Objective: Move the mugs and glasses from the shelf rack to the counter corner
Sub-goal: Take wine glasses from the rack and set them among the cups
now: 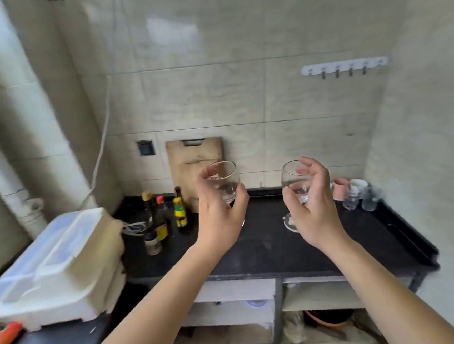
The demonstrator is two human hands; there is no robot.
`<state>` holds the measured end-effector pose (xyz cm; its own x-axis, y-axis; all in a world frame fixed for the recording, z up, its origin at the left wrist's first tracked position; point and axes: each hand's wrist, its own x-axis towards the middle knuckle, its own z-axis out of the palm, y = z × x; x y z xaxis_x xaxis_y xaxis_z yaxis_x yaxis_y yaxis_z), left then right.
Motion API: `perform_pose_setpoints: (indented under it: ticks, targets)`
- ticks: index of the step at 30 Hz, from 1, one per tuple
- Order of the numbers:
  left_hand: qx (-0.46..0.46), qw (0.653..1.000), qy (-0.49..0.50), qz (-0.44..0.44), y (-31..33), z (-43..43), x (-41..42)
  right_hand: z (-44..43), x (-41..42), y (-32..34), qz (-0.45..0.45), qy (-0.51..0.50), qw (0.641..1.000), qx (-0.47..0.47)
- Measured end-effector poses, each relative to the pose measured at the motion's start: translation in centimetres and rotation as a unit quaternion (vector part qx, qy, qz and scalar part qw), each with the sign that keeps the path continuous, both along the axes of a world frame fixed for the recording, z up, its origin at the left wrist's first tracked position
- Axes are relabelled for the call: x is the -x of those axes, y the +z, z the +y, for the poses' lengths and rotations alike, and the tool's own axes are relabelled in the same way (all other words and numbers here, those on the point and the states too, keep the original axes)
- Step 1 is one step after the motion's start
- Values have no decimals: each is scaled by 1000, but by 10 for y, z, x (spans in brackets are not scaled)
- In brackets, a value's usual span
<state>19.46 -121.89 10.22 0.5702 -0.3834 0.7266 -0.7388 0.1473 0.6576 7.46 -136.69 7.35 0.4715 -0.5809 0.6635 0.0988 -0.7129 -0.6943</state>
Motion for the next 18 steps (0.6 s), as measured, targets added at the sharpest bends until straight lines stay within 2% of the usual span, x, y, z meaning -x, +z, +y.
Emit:
perform_pose_setpoints:
  ticks: [4, 10, 18]
  targets:
    - [-2, 998, -55, 6, -8, -95, -33, -78, -11, -2, 2, -73, 997, 22]
    - [-47, 984, -173, 3, -15, -239, -69, -190, -13, -2, 13, -175, 984, -28]
    - [-108, 946, -294, 78, -48, -398, -55, -321, 24, -37, 23, -277, 956, -94]
